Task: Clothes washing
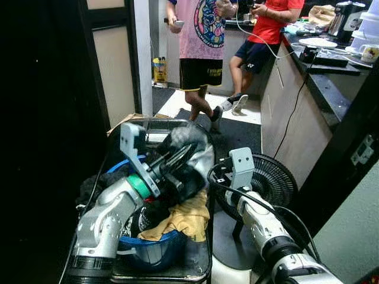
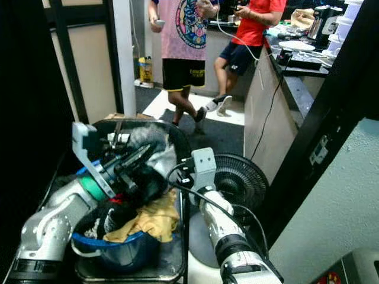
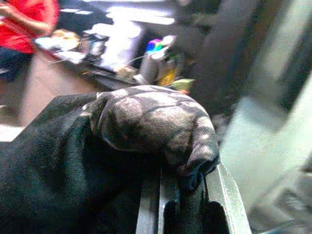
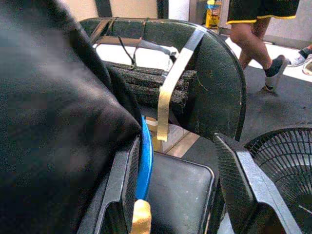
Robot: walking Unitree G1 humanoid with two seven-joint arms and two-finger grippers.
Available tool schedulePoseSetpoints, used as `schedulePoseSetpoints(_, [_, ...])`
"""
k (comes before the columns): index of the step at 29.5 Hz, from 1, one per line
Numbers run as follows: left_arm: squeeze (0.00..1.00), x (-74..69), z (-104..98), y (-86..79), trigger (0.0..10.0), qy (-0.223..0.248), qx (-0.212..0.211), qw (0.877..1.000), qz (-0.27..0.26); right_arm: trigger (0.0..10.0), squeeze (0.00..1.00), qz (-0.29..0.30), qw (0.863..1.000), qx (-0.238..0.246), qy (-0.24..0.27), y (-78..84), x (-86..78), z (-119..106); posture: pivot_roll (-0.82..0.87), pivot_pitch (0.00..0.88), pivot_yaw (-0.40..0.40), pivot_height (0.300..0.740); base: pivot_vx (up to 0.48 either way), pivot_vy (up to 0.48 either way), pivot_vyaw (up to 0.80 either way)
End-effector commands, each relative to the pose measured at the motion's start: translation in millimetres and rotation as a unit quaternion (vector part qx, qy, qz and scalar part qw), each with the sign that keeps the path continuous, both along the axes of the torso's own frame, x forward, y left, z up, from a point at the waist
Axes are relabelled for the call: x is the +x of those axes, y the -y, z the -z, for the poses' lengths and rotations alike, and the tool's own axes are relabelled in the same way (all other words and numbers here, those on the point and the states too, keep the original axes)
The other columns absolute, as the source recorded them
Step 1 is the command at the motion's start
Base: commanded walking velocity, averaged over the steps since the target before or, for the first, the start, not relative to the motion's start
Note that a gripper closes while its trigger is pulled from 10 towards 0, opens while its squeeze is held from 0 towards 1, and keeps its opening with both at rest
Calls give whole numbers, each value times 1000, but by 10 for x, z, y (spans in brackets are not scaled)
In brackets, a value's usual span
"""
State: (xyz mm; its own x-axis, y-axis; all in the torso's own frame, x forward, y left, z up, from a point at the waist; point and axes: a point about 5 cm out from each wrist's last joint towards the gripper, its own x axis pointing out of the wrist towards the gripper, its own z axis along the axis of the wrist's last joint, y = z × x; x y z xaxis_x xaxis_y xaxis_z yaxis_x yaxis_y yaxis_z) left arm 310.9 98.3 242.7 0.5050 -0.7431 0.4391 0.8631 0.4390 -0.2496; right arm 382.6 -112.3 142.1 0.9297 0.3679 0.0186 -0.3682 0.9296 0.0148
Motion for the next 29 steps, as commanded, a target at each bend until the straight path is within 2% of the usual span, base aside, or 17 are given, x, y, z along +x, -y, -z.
schedulePoseSetpoints(1, [0, -70, -118, 33, 0, 25, -18, 999, 36, 10000, 0, 5, 1000, 8, -2, 24, 4, -3, -20, 0, -13, 740, 0, 0, 0])
schedulePoseSetpoints(3, [0, -155, -228, 54, 0, 45, -39, 995, 79, 10000, 0, 6, 1000, 21, 1, 21, 21, -45, -22, 0, -10, 740, 0, 0, 0])
schedulePoseSetpoints(8, [0, -212, -290, 10, 0, 54, -60, 993, 88, 10000, 0, 13, 999, 35, 5, 45, 42, -94, -26, 0, -8, 740, 0, 0, 0])
schedulePoseSetpoints(9, [0, -87, -266, -52, 0, 47, -39, 998, 3, 10000, 0, 15, 999, 32, 10, 64, 45, -110, -25, 0, -9, 740, 0, 0, 0])
schedulePoseSetpoints(10, [0, -87, -266, -52, 0, 47, -39, 998, 3, 10000, 0, 15, 999, 32, 10, 64, 45, -110, -25, 0, -9, 740, 0, 0, 0])
schedulePoseSetpoints(11, [0, -36, -252, -79, 0, 41, -25, 998, -34, 10000, 0, 16, 999, 31, 12, 71, 45, -113, -25, 0, -9, 740, 0, 0, 0])
schedulePoseSetpoints(12, [0, 79, -189, -134, 0, 28, 14, 994, -107, 10000, 0, 17, 999, 31, 13, 80, 46, -119, -21, 0, -10, 740, 0, 0, 0])
schedulePoseSetpoints(13, [0, 79, -189, -134, 0, 28, 14, 994, -107, 10000, 0, 17, 999, 31, 13, 80, 46, -119, -21, 0, -10, 740, 0, 0, 0])
schedulePoseSetpoints(14, [0, 176, -124, -205, 0, 24, 61, 982, -179, 10000, 0, 18, 999, 32, 16, 85, 47, -131, -21, 0, -10, 740, 0, 0, 0])
schedulePoseSetpoints(15, [0, 176, -124, -205, 0, 24, 61, 982, -179, 10000, 0, 18, 999, 32, 16, 85, 47, -131, -21, 0, -10, 740, 0, 0, 0])
schedulePoseSetpoints(17, [0, 278, -62, -411, 0, 8, 89, 952, -293, 10000, 0, 21, 998, 44, 35, 81, 52, -204, -24, 0, -7, 740, 0, 0, 0])
schedulePoseSetpoints(18, [0, 278, -62, -411, 0, 8, 89, 952, -293, 10000, 0, 21, 998, 44, 35, 81, 52, -204, -24, 0, -7, 740, 0, 0, 0])
schedulePoseSetpoints(20, [0, 260, -91, -572, 0, 3, 78, 932, -355, 10000, 0, 28, 996, 54, 65, 105, 53, -319, -15, 0, -11, 740, 0, 0, 0])
schedulePoseSetpoints(22, [0, 246, -107, -620, 0, 2, 74, 925, -373, 10000, 0, 33, 995, 57, 76, 123, 52, -362, -15, 0, -11, 740, 0, 0, 0])
schedulePoseSetpoints(24, [0, 191, -131, -754, 0, 1, 62, 909, -412, 10000, 0, 60, 989, 76, 108, 270, 47, -510, -10, 0, -16, 740, 0, 0, 0])
schedulePoseSetpoints(27, [0, 159, -139, -823, 0, 3, 64, 900, -432, 10000, 0, 77, 986, 86, 122, 370, 39, -582, -12, 0, -18, 740, 0, 0, 0])
schedulePoseSetpoints(29, [0, 106, -140, -923, 0, 11, 71, 884, -462, 10000, 0, 99, 981, 94, 136, 541, 12, -672, -18, 0, -19, 740, 0, 0, 0])
